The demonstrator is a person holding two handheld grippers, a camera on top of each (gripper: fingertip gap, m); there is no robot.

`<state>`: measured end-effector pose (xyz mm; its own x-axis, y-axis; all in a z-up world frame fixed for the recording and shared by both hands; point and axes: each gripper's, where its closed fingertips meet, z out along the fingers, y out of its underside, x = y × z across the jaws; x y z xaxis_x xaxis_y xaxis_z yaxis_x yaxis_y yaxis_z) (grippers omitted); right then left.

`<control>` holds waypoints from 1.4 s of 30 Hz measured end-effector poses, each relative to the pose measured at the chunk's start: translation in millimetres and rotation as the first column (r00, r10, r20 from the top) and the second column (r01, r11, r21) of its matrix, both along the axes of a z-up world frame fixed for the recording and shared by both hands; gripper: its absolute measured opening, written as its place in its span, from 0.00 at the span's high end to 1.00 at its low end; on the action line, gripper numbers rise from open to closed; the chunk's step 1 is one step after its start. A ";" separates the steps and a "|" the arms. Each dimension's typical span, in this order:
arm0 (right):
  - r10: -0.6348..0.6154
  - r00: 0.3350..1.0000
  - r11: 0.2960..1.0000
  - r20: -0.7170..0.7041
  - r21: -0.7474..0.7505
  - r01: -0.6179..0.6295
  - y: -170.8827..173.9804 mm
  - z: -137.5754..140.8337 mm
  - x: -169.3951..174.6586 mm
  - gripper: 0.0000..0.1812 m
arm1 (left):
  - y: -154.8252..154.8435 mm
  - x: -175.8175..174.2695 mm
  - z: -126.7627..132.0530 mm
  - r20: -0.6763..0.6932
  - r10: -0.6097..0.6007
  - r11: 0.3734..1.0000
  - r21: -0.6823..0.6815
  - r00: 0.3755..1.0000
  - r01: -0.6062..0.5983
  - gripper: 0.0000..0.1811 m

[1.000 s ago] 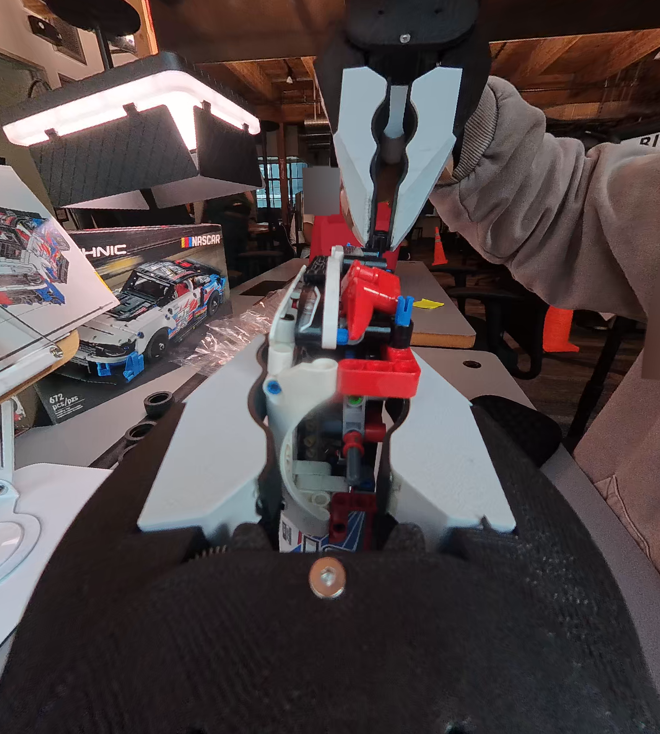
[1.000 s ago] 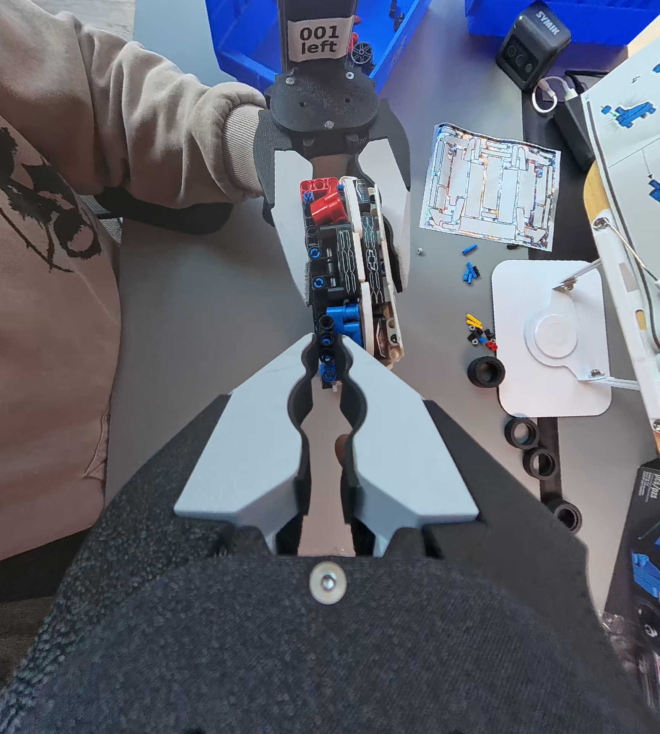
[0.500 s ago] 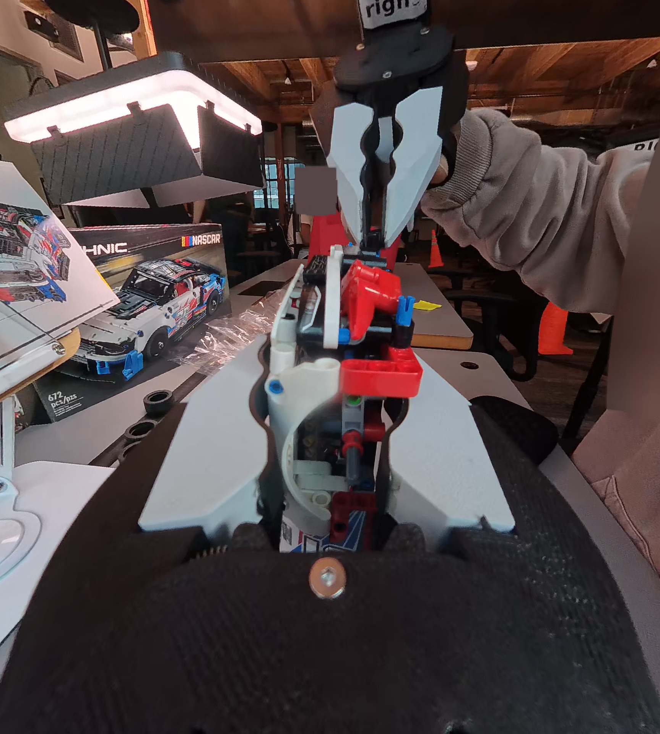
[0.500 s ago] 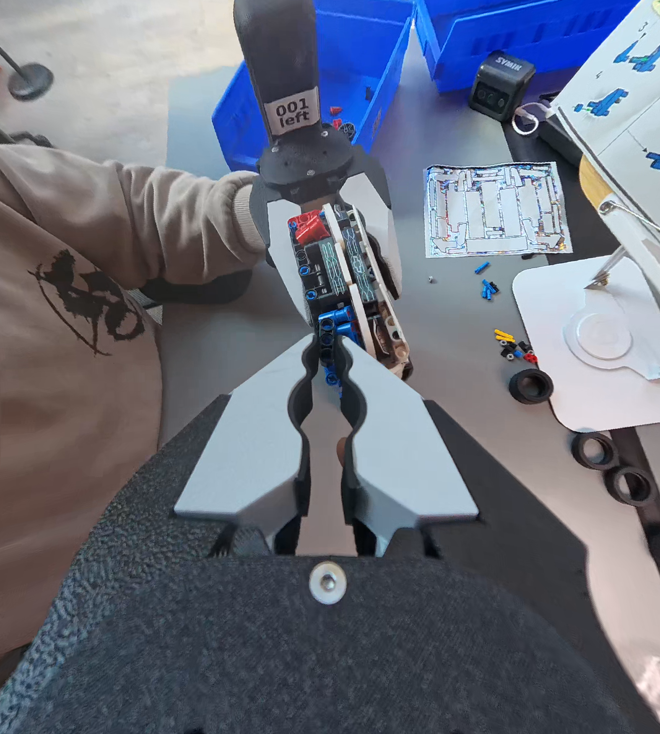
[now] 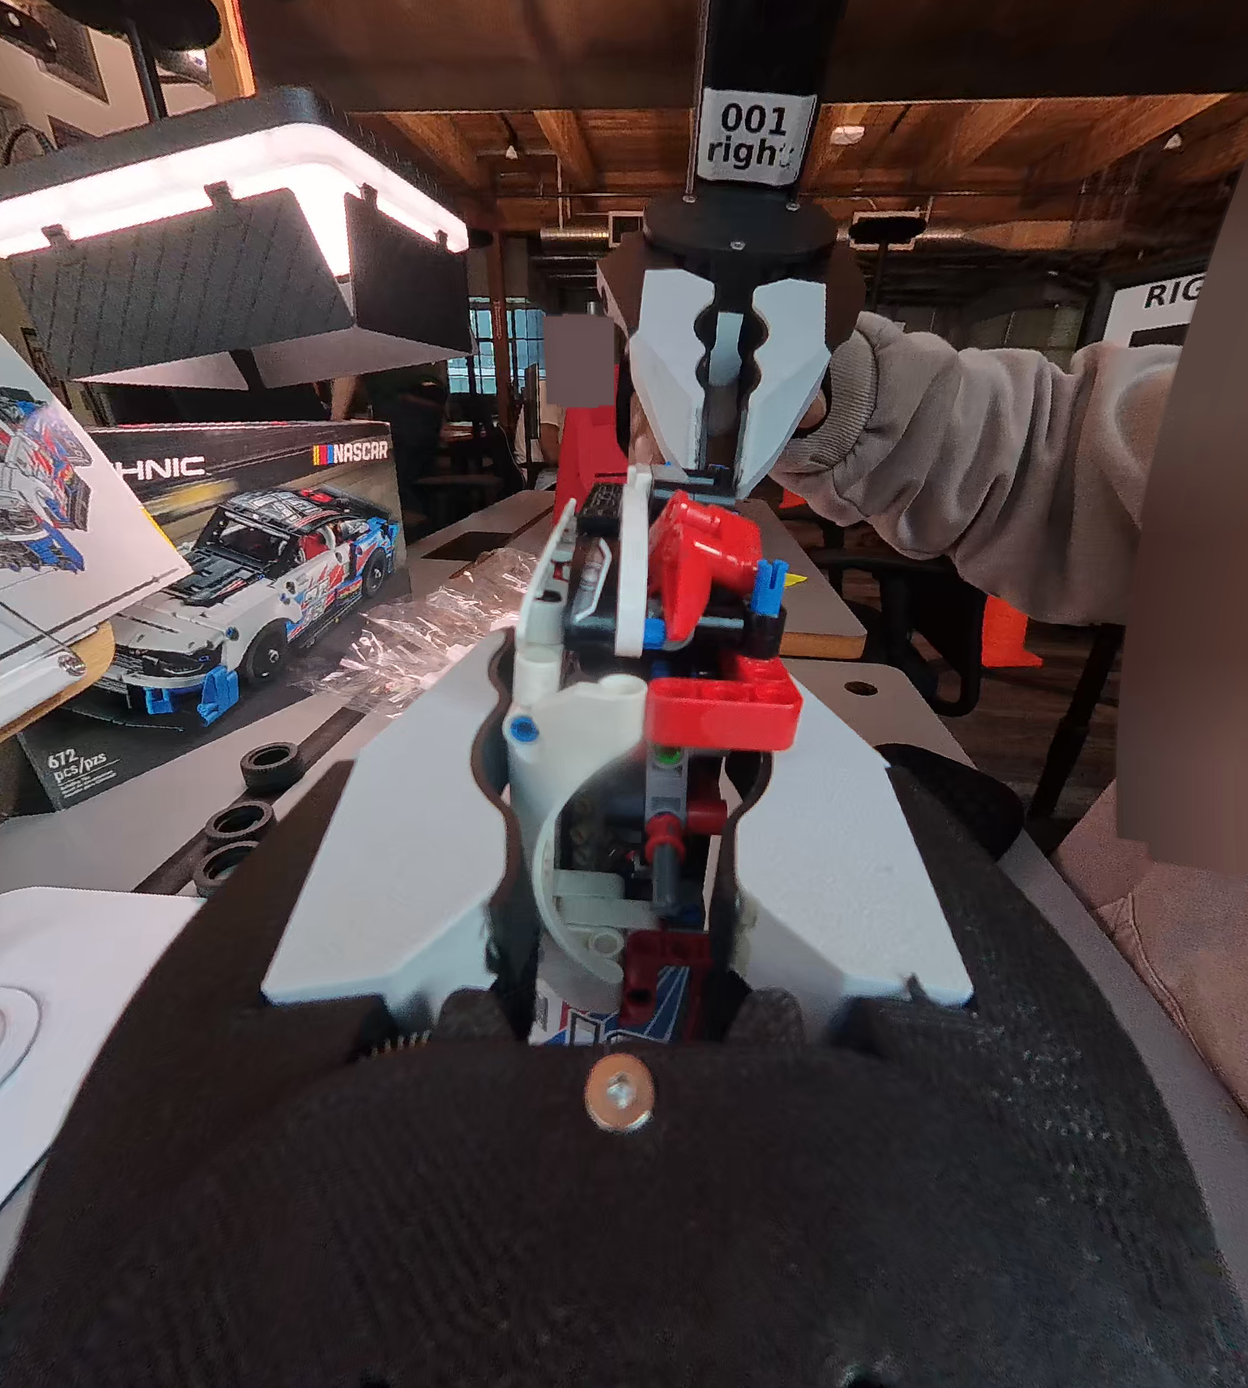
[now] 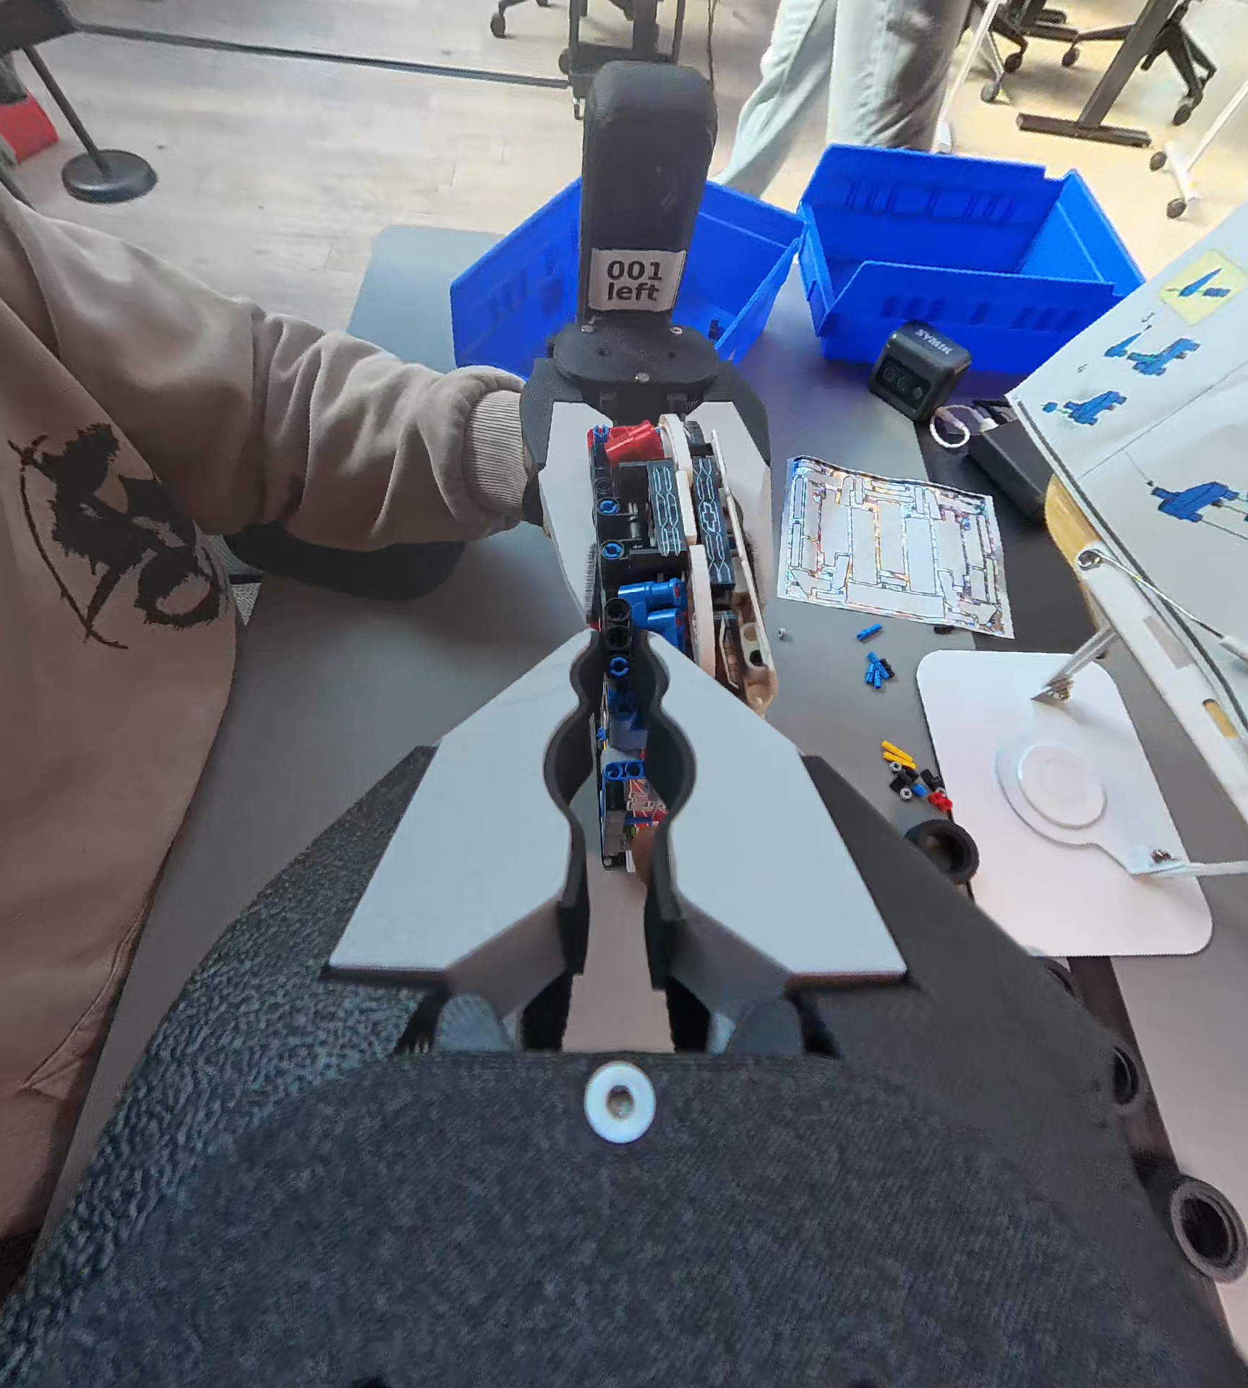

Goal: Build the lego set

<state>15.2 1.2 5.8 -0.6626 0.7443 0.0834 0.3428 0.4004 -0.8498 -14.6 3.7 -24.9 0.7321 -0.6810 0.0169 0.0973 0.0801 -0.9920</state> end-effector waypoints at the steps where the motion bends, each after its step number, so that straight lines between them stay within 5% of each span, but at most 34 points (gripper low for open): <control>1: 0.001 1.000 1.000 0.001 0.000 -0.001 -0.2 -0.5 0.6 0.97 | -0.7 0.5 -0.5 -0.014 0.003 1.000 0.001 1.000 -0.003 0.70; 5: 0.005 1.000 1.000 0.021 -0.026 -0.005 1.6 -0.7 0.7 0.97 | 0.7 0.3 0.1 0.003 0.001 1.000 -0.002 1.000 -0.001 0.70; 16: -0.007 0.999 0.981 0.038 0.195 -0.001 -4.2 11.3 0.0 0.92 | 1.1 -1.6 0.2 -0.001 0.023 1.000 -0.007 1.000 -0.023 0.69; 24: -0.096 0.990 0.860 -0.101 0.492 0.133 -2.6 6.5 -2.6 0.84 | 0.1 0.4 0.0 -0.025 0.044 0.999 0.010 0.999 -0.043 0.69; 38: -0.143 0.955 0.820 -0.261 0.509 0.262 -7.2 2.1 -1.5 0.81 | -10.0 11.6 2.2 -0.079 0.030 0.993 0.114 0.996 -0.021 0.70; 42: -0.161 0.971 0.854 -0.177 0.467 0.227 -10.4 0.5 -1.8 0.82 | -13.2 13.1 1.7 -0.092 0.016 0.993 0.120 0.996 -0.005 0.70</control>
<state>13.4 -9.2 6.3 -0.4682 0.7012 0.5377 0.3586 0.7069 -0.6097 -1.5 -9.5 -23.1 0.7335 -0.6667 -0.1322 0.0039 0.1987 -0.9801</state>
